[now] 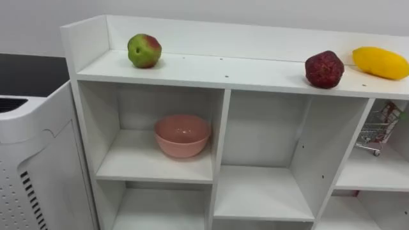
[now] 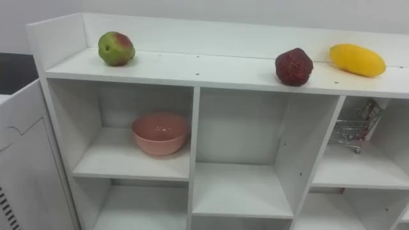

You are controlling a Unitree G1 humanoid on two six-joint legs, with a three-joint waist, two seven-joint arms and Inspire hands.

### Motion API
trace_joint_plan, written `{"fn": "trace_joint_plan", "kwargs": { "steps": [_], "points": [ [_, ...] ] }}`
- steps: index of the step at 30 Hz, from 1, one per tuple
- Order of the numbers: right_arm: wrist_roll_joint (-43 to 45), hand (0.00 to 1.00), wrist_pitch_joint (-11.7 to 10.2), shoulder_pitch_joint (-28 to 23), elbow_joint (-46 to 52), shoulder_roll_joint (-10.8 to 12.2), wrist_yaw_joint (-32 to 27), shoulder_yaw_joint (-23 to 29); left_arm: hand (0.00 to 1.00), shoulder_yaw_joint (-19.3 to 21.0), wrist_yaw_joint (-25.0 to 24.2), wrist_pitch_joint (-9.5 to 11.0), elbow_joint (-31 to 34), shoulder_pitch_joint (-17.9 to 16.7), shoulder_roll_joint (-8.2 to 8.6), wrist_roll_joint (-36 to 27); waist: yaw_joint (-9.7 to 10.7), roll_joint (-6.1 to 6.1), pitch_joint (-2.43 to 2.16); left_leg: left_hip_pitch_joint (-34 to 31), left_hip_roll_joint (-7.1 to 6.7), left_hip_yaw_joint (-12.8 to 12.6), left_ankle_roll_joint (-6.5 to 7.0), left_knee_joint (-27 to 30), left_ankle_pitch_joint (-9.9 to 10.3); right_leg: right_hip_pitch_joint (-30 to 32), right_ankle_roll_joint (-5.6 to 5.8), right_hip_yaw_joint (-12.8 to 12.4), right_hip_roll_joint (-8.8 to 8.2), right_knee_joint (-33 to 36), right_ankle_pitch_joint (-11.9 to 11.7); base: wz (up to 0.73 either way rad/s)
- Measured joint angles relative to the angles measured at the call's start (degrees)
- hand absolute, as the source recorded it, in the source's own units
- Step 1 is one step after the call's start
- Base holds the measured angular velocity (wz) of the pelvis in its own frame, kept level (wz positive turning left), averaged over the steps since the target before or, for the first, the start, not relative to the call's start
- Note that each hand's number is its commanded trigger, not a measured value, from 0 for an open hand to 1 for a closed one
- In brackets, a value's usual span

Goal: Arrange fruit in the closet

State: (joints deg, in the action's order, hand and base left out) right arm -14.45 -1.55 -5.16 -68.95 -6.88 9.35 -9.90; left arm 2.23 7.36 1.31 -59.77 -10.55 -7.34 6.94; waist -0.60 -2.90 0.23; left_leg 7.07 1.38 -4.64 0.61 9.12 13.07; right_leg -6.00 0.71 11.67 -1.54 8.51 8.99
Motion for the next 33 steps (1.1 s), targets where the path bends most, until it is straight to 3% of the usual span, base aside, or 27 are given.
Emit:
{"fn": "trace_joint_plan", "kwargs": {
  "steps": [9,13,16,19,21,24,27,29,33],
  "points": [
    [-1.1,0.00,-0.1,-0.8,-0.1,0.0,-2.2,2.3,0.00,1.2,2.3,0.0,0.1,-1.5,0.06,1.6,0.0,0.39,-0.16,0.5,0.03,-0.2,-0.01,-0.3,0.0,-0.5,0.00,-0.5,0.06,0.0,0.0,0.00],
    [-2.3,0.00,-0.1,-1.1,-0.2,0.0,-5.4,2.5,0.00,1.1,3.8,-0.1,0.0,-2.4,0.55,1.4,0.0,1.14,-0.23,1.2,0.02,-0.2,0.00,-0.4,0.0,-1.0,0.00,-0.7,0.06,0.0,0.0,0.00],
    [-2.1,0.00,-0.1,-1.0,0.3,-0.1,-7.6,5.0,0.00,1.1,3.9,0.1,-0.1,-2.5,0.87,1.5,0.3,1.82,-0.21,1.5,0.00,-0.1,0.02,-0.5,0.0,-1.5,0.00,-0.9,0.01,0.1,0.0,0.00],
    [-2.2,0.00,0.0,-0.5,1.9,-0.5,-10.5,8.2,0.00,1.3,4.4,0.2,-0.1,-2.8,0.81,1.6,0.2,1.77,-0.12,1.6,-0.01,0.0,0.02,-0.4,0.0,-1.5,0.01,-0.9,0.07,0.1,0.0,-0.05],
    [-2.0,0.00,0.3,-0.5,6.7,-0.6,-13.1,11.2,0.00,2.2,4.9,0.4,-0.1,-3.2,0.88,1.6,0.3,1.62,-0.16,1.7,-0.03,0.0,0.02,-0.4,0.0,-1.3,0.00,-1.5,0.20,0.1,0.0,-0.14],
    [-0.8,0.00,-0.4,-0.4,17.4,-0.7,-17.8,14.4,0.00,2.2,5.8,0.5,-0.1,-3.3,0.34,1.8,0.4,1.08,0.36,2.0,-0.06,0.0,0.03,-0.4,0.0,-1.3,-0.01,-2.2,0.35,0.1,0.0,-0.10],
    [0.0,0.00,-0.5,-0.5,32.9,-0.7,-22.0,16.2,0.00,2.2,6.0,1.0,0.0,-3.8,-0.39,2.3,0.6,0.94,0.51,1.8,-0.05,-0.1,0.02,-0.5,0.0,-1.1,-0.03,-2.3,0.39,0.0,0.0,-0.04],
    [1.2,0.00,-2.2,-0.5,44.6,-1.1,-25.9,16.4,0.00,2.2,6.1,1.1,0.5,-4.3,-1.06,4.0,0.7,0.75,0.40,1.7,-0.04,-0.3,0.01,-0.3,0.0,-1.0,-0.02,-2.2,0.45,-0.1,0.0,0.00],
    [3.6,0.00,-4.7,-0.3,55.2,-2.0,-29.8,16.2,0.00,2.1,7.2,1.1,0.2,-5.0,-1.20,7.1,0.0,0.08,0.08,1.7,-0.01,-0.1,0.00,-0.4,0.0,-1.1,-0.02,-2.9,0.56,-0.4,0.0,0.05]
  ]
}}
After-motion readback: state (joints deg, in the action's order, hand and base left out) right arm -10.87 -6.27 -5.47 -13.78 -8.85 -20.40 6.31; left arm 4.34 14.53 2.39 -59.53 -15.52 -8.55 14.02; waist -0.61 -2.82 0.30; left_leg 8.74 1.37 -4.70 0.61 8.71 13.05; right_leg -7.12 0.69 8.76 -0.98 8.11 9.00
